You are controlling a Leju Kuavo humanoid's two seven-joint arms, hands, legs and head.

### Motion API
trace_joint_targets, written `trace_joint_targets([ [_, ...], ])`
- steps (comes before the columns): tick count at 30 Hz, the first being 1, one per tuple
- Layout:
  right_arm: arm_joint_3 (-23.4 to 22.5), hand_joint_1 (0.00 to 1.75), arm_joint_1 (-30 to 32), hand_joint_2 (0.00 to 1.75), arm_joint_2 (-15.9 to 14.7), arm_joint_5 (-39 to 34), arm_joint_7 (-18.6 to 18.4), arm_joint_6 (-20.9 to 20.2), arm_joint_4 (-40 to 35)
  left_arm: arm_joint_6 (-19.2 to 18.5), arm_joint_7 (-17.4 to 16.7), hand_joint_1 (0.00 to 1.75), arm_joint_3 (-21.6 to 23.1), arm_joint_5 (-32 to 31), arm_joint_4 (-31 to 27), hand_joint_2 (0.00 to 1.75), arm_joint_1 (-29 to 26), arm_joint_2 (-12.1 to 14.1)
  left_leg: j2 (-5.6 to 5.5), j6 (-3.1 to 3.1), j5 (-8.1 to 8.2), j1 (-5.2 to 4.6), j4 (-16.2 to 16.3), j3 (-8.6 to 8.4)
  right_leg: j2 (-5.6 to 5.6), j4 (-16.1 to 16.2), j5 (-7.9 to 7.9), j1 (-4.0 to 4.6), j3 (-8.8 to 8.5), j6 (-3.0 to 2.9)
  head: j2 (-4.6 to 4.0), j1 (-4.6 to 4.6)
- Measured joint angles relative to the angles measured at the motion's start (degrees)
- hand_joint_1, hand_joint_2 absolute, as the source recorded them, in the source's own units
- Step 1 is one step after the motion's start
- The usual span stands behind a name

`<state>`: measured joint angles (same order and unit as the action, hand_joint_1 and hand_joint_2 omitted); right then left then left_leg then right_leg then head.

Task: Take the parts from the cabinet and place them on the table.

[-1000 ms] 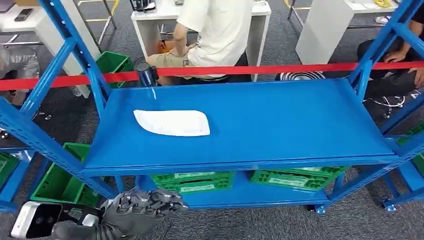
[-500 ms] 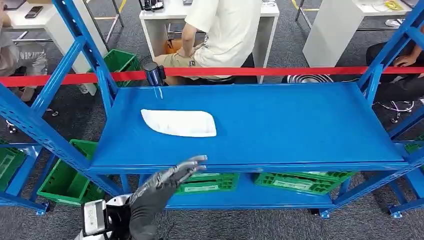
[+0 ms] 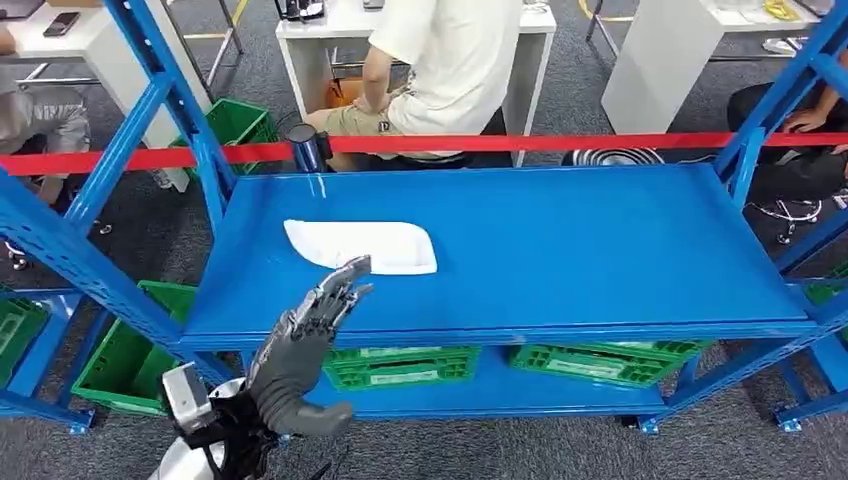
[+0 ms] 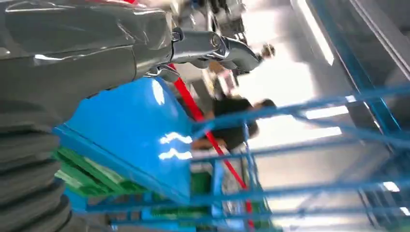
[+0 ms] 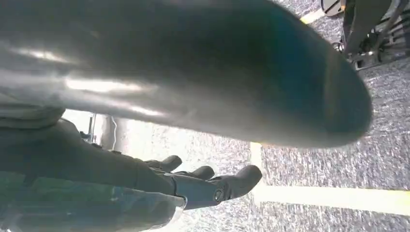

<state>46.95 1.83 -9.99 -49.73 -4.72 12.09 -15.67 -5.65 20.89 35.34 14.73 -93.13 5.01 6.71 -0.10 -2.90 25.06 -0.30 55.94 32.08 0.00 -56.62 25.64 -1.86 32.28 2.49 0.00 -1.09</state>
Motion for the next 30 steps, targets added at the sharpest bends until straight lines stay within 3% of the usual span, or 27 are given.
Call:
trace_joint_targets([
  [1,0.0,0.00,0.0,0.00,0.0,-0.3,0.0,0.2,-0.2,2.0,-0.2,0.00,0.0,-1.8,0.1,1.75,0.0,-0.2,0.21,-0.13,-0.76,0.45,-1.1,-0.61,-0.07,-1.2,0.42,-0.20,0.60,-0.13,0.00,0.15],
  [2,0.0,0.00,0.1,0.00,0.0,-0.6,0.0,0.4,-0.3,5.1,-0.2,0.00,0.0,-5.1,0.2,1.75,0.2,-0.3,0.24,-0.85,-0.99,0.41,-1.6,-0.80,-0.03,-3.8,2.07,-0.11,1.80,-0.74,0.00,0.22],
  [4,0.1,0.00,0.2,0.00,-0.2,-1.3,0.0,1.1,-0.5,13.6,-1.0,0.00,0.2,-16.4,0.9,1.75,0.5,-0.5,0.26,-0.90,-1.04,0.07,-1.6,-0.62,-0.01,-13.5,6.18,-0.04,6.62,-1.56,0.00,0.39],
  [5,0.2,0.00,0.3,0.00,-0.2,-1.5,0.0,1.4,-0.5,18.4,-1.8,0.00,0.5,-23.3,1.5,1.75,0.5,-0.5,0.25,-0.90,-1.05,-0.10,-1.6,-0.53,-0.01,-17.5,7.44,-0.04,8.60,-1.52,0.00,0.42],
  [6,0.3,0.00,0.5,0.00,-0.2,-1.7,0.1,1.7,-0.7,22.1,-2.4,0.00,0.9,-28.7,2.3,1.75,0.5,-0.6,0.16,-0.90,-1.04,-0.22,-1.5,-0.48,-0.02,-18.9,7.48,-0.04,9.36,-1.12,0.00,0.39],
  [7,0.5,0.00,0.6,0.00,-0.2,-1.8,0.1,1.8,-0.7,23.6,-2.6,0.00,1.1,-31.0,2.8,1.75,0.6,-0.6,0.06,-0.85,-1.01,-0.26,-1.4,-0.49,-0.02,-17.3,6.59,-0.07,8.56,-0.56,0.00,0.42],
  [8,0.6,0.00,0.7,0.00,-0.2,-1.8,0.1,1.9,-0.8,24.1,-2.8,0.00,1.3,-31.5,3.3,1.75,0.6,-0.6,-0.01,-0.72,-0.92,-0.26,-1.2,-0.52,-0.03,-13.3,4.90,-0.08,6.55,0.10,0.00,0.42],
  [10,0.8,0.00,0.7,0.00,-0.3,-1.9,0.1,1.9,-1.0,24.5,-2.9,0.00,1.5,-31.6,4.0,1.75,0.8,-0.8,-0.02,-0.07,-0.39,-0.27,-0.2,-0.29,-0.13,-1.8,1.17,-0.19,0.61,0.98,0.00,0.44],
  [12,0.9,0.00,0.6,0.00,-0.3,-1.9,0.1,2.0,-1.3,24.7,-3.0,0.00,1.7,-31.8,4.4,1.75,0.9,-0.8,0.00,0.58,0.51,-0.71,1.0,0.32,-0.05,-1.3,0.85,0.03,0.37,-0.43,0.00,0.26],
  [14,1.0,0.00,0.8,0.00,-0.2,-1.9,0.1,2.0,-1.4,25.7,-3.4,0.00,1.9,-33.3,4.8,1.75,1.0,-0.8,0.04,0.70,0.43,-0.51,1.0,0.32,-0.02,-1.3,0.80,0.43,0.43,-1.06,0.00,0.24],
  [16,1.3,0.00,0.7,0.00,-0.1,-1.9,0.1,2.1,-1.6,28.7,-5.0,0.00,2.0,-37.6,5.2,1.75,1.0,-0.8,-0.01,1.27,1.10,-0.17,1.9,0.54,0.06,-1.1,0.57,-0.23,0.28,-1.49,0.00,0.28],
  [18,1.6,0.00,0.6,0.00,-0.2,-1.9,0.3,2.3,-1.5,32.5,-6.9,0.00,1.8,-42.7,6.5,1.75,1.2,-0.9,0.04,2.23,4.95,0.20,7.9,3.27,0.06,-1.1,0.56,-0.26,0.31,-1.88,0.00,0.11],
  [20,2.0,0.00,0.5,0.00,-0.3,-1.7,0.6,2.3,-1.5,35.2,-9.4,0.00,1.3,-47.7,8.5,1.75,1.0,-0.9,0.05,2.81,9.06,0.60,17.8,8.14,0.05,-1.1,0.58,-0.15,0.43,-1.91,0.00,0.09],
  [21,2.3,0.00,0.4,0.00,-0.3,-1.5,0.7,2.3,-1.5,36.3,-10.7,0.00,0.9,-50.8,9.6,1.75,1.0,-0.9,0.05,2.86,9.24,0.72,20.0,9.34,0.05,-1.2,0.59,-0.11,0.44,-1.92,0.00,0.07],
  [22,2.6,0.00,0.3,0.00,-0.3,-1.4,0.8,2.1,-1.5,37.4,-12.2,0.00,0.4,-54.7,11.0,1.75,1.1,-0.8,0.05,2.74,7.94,0.77,19.1,9.05,0.06,-1.2,0.59,-0.08,0.36,-1.91,0.00,0.09],
  [23,2.8,0.00,0.1,0.00,-0.2,-1.4,1.0,2.0,-1.5,37.8,-13.5,0.00,0.0,-58.0,12.4,1.75,1.5,-0.8,0.04,2.50,5.73,0.76,15.7,7.54,0.10,-1.2,0.60,0.03,0.30,-1.90,0.00,0.06],
  [25,3.1,0.00,-0.5,0.00,-0.2,-1.1,1.1,1.6,-1.5,38.1,-15.7,0.00,-1.1,-63.3,15.3,1.75,2.5,-0.7,0.02,1.16,0.44,0.48,4.3,1.89,0.29,-1.1,0.58,0.29,0.14,-1.88,0.00,0.09],
  [26,3.4,0.00,-0.8,0.00,0.2,-0.9,1.1,1.4,-1.5,38.1,-16.4,0.00,-1.7,-65.2,16.6,1.75,3.1,-0.6,0.12,0.21,0.65,0.11,1.2,0.36,0.31,-1.0,0.54,-0.11,0.14,-1.83,0.00,0.15],
  [27,3.7,0.00,-1.2,0.00,0.4,-0.6,1.1,1.1,-1.4,38.0,-17.4,0.00,-2.4,-67.3,18.1,1.75,3.6,-0.5,0.44,0.00,0.54,-0.10,1.2,0.49,0.29,-0.8,0.38,0.48,0.25,-1.54,0.00,0.28],
  [28,4.1,0.00,-1.4,0.00,0.3,-0.2,1.1,0.9,-1.3,37.8,-18.3,0.00,-3.0,-69.6,19.9,1.75,4.2,-0.5,0.37,-0.05,0.52,-0.44,1.1,0.58,0.20,-0.8,0.33,-0.02,0.35,-1.41,0.00,0.02],
  [30,4.4,0.00,-2.1,0.00,0.5,0.1,1.1,0.6,-1.2,37.4,-19.4,0.00,-4.2,-72.7,22.9,1.75,5.0,-0.5,0.32,-0.67,0.20,-0.63,0.5,0.56,0.09,-0.2,-0.07,0.08,0.11,-0.75,0.00,0.02],
])
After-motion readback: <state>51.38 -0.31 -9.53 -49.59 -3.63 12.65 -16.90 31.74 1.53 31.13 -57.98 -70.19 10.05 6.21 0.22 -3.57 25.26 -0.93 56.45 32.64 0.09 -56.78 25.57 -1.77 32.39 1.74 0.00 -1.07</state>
